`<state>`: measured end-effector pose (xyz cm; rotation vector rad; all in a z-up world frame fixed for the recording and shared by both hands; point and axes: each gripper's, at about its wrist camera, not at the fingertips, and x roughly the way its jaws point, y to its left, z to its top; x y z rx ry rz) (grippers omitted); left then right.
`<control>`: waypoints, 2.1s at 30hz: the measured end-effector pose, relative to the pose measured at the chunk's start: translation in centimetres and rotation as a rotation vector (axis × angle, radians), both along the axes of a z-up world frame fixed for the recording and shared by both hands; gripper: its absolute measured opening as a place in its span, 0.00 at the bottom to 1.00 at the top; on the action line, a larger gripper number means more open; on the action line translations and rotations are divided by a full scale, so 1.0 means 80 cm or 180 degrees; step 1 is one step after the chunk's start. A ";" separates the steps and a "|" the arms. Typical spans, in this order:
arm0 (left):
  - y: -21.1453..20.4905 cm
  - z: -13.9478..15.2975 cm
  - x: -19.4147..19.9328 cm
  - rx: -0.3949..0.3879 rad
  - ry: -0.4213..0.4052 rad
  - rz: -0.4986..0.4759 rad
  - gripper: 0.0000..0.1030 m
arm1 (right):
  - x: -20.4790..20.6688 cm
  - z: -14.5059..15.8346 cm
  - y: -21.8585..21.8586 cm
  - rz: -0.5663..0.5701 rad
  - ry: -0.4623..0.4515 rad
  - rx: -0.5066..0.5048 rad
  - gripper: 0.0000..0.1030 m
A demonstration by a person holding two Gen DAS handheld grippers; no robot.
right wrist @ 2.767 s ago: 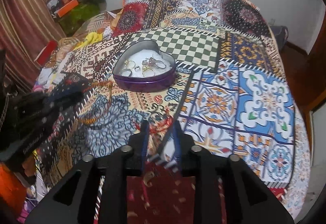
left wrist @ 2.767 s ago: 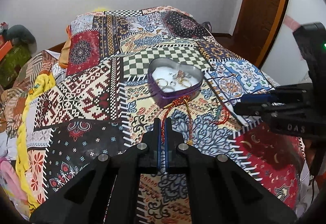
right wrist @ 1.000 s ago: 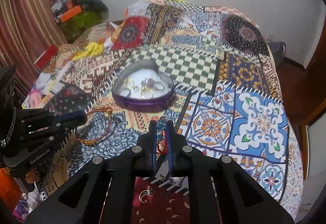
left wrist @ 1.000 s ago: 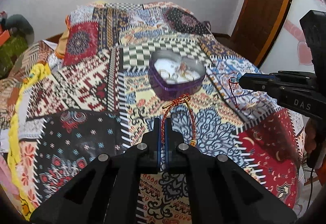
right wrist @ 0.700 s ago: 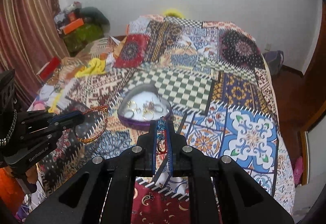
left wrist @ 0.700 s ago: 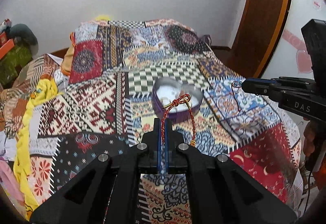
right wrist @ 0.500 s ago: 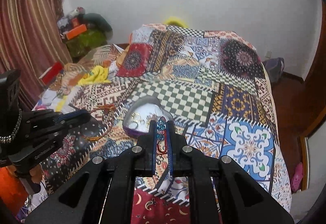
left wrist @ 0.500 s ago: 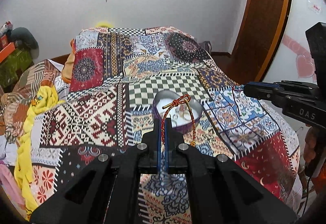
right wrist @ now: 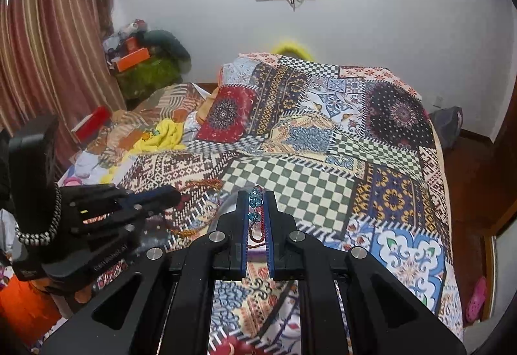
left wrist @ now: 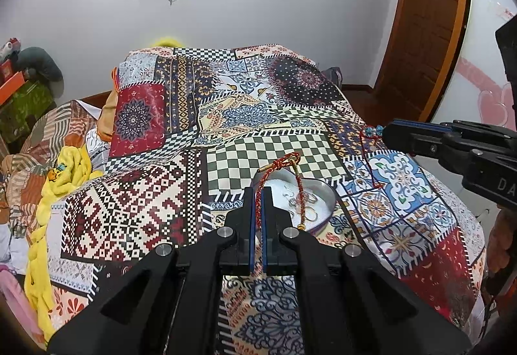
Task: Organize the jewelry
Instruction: 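Carry both bracelets over the heart tin in the left and right tools, then lower both bracelets into the tin and open both tools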
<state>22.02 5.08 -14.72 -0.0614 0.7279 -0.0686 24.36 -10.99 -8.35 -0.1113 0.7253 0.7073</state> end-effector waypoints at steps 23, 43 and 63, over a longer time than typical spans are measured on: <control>-0.010 -0.052 0.068 -0.0004 0.0339 -0.0185 0.01 | 0.057 -0.074 0.053 0.0290 0.0459 -0.0181 0.08; -0.004 -0.055 0.060 0.0050 0.0538 -0.0170 0.11 | 0.052 -0.098 0.069 0.0430 0.0629 -0.0579 0.12; -0.021 0.087 -0.054 0.0179 -0.0265 -0.0102 0.13 | -0.040 0.039 0.012 0.0127 -0.0142 -0.0259 0.15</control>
